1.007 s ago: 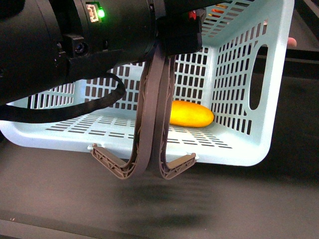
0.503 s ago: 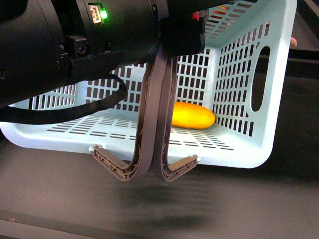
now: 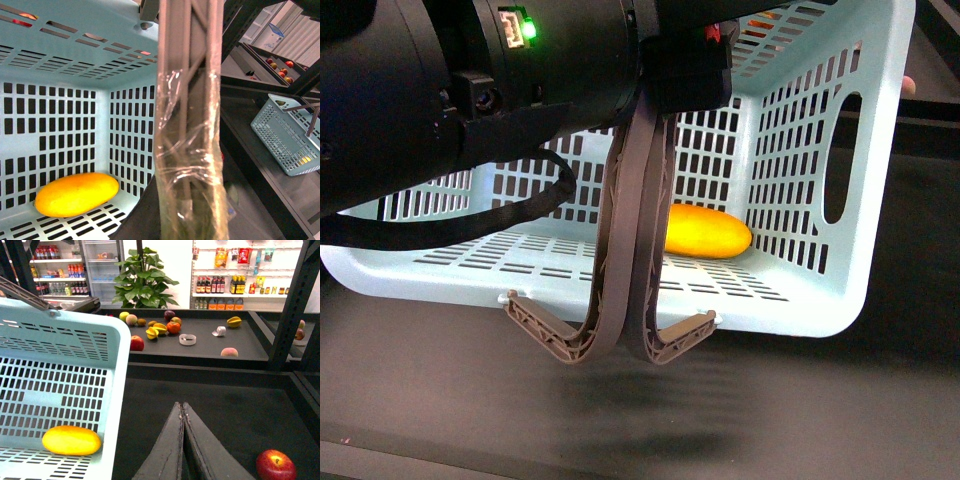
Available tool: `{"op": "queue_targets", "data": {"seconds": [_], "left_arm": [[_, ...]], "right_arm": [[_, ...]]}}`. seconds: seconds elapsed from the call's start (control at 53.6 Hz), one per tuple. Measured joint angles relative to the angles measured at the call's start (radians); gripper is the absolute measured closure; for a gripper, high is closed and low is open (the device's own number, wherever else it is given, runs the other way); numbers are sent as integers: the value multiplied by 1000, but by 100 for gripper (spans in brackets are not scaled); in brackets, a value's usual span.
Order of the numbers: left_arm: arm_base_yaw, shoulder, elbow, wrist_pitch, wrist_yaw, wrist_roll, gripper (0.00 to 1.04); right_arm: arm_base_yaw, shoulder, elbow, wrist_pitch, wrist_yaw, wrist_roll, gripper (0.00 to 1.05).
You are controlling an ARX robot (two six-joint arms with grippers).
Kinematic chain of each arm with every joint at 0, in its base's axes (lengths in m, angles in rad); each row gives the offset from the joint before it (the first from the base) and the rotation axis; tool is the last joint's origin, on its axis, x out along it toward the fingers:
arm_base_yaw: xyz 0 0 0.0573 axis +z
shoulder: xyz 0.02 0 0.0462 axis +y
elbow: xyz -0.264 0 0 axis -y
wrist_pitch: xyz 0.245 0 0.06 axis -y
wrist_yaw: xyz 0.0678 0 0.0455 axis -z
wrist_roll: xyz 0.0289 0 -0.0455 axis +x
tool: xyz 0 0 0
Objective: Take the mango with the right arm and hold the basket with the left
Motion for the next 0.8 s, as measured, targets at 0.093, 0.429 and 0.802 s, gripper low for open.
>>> {"op": "queue_targets", "data": {"seconds": [0.093, 0.429, 0.802], "left_arm": [[0, 0, 0, 0, 0, 0, 95], [0, 0, 0, 0, 0, 1, 95], [-1, 0, 0, 0, 0, 2, 95]], "right_arm": [[0, -34, 0, -34, 0, 0, 103], [0, -120, 0, -119, 0, 0, 103], [0, -293, 0, -299, -3, -1, 103]]}}
